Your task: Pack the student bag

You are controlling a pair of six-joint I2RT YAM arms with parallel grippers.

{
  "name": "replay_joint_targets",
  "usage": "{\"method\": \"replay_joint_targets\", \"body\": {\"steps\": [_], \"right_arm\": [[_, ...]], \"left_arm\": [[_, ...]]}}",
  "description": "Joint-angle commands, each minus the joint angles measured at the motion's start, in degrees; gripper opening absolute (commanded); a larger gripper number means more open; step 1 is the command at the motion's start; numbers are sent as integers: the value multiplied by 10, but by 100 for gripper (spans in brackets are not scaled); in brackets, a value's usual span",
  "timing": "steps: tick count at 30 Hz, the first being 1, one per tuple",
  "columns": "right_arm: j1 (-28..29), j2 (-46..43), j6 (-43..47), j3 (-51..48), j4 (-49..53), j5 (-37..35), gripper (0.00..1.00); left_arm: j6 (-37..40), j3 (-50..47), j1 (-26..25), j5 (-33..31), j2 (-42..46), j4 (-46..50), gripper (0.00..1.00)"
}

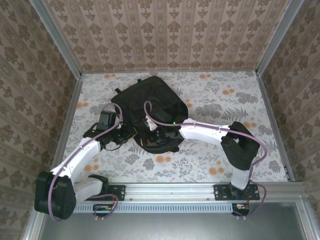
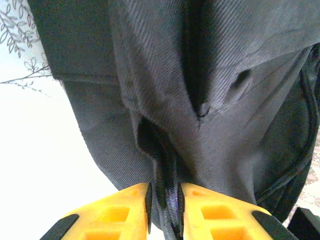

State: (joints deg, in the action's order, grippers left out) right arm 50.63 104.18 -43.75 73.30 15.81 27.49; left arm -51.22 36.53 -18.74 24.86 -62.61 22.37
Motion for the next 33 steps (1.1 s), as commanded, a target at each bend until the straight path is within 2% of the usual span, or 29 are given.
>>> {"method": "replay_joint_targets", "body": {"steps": [1, 11, 15, 20, 23, 33], "right_arm": [[-3, -25, -5, -9, -7, 7, 0], [-3, -25, -7, -10, -13, 15, 0], [-2, -26, -6, -11, -11, 15, 0], [-4, -34, 2, -17, 2, 14, 0], [-4, -43, 6, -31, 4, 14, 0], [-18, -62, 18, -63, 12, 24, 0]], "left_arm": [[7, -9, -7, -9, 16, 19, 23], [11, 0, -12, -34, -4, 10, 30], [22, 24, -12, -40, -29, 2, 23], [40, 42, -9, -52, -49, 12, 6], [40, 35, -3, -52, -44, 10, 0], [46, 31, 12, -53, -23, 21, 0]]}}
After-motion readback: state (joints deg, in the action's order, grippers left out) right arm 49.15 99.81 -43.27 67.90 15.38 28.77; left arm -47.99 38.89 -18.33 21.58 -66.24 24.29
